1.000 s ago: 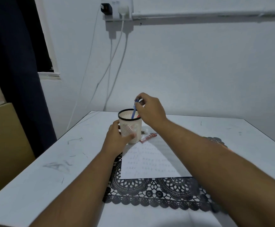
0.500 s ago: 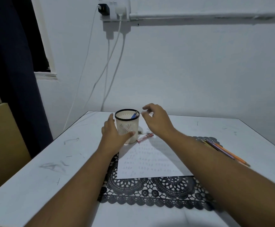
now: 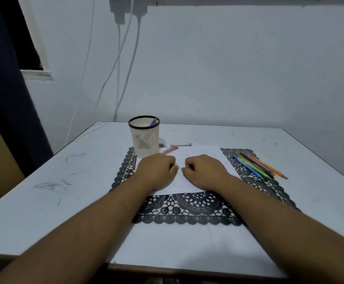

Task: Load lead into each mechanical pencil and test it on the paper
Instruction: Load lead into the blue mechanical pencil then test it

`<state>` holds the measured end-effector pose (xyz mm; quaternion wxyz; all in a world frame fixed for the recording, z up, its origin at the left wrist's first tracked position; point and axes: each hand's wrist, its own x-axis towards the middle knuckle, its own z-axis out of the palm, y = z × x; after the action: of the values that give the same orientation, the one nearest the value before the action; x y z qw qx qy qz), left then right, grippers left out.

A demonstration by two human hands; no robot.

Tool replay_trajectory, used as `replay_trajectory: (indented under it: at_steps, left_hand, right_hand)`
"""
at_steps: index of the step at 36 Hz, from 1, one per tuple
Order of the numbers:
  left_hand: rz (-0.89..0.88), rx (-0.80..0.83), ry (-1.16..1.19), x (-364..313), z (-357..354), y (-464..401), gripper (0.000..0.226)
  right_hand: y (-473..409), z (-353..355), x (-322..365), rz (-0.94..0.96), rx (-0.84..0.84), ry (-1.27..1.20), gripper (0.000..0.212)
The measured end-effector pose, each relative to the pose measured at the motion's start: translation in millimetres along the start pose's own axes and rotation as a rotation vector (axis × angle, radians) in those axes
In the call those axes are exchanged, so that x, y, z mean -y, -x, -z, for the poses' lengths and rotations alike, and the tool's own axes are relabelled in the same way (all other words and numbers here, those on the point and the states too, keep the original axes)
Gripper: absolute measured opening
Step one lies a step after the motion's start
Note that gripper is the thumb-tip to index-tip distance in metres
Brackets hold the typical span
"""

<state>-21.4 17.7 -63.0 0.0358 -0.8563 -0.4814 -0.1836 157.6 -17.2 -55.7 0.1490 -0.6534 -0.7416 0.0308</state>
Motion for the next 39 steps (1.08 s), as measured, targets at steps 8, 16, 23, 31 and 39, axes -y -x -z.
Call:
replay_trajectory:
  at_steps: [8, 16, 23, 31, 39]
  left_hand:
    - [0.013, 0.025, -0.007, 2.6, -1.9, 4.9, 0.038]
    - [0.01, 0.019, 0.003, 5.2, -3.6, 3.8, 0.039]
    - [0.016, 0.02, 0.002, 4.3, -5.2, 2.8, 0.039]
    - [0.006, 0.026, 0.006, 3.5, -3.8, 1.5, 0.038]
    - [0.009, 0.037, 0.023, 2.4, -3.1, 4.3, 0.039]
  right_hand:
    - [2.2, -0.7, -2.7, 0.008, 0.026, -0.081, 0.031]
    - [-0.9, 51.4, -56.1, -0.24, -0.161, -0.245, 0.019]
    - [20.1, 82.7, -111.1, -0.532, -0.058, -0.174, 0.01]
    - [24.1, 85.1, -117.9, -0.586, 0.084, -0.165, 0.029]
    - [22.3, 80.1, -118.4, -0.589, 0.098, -0.14, 0.037]
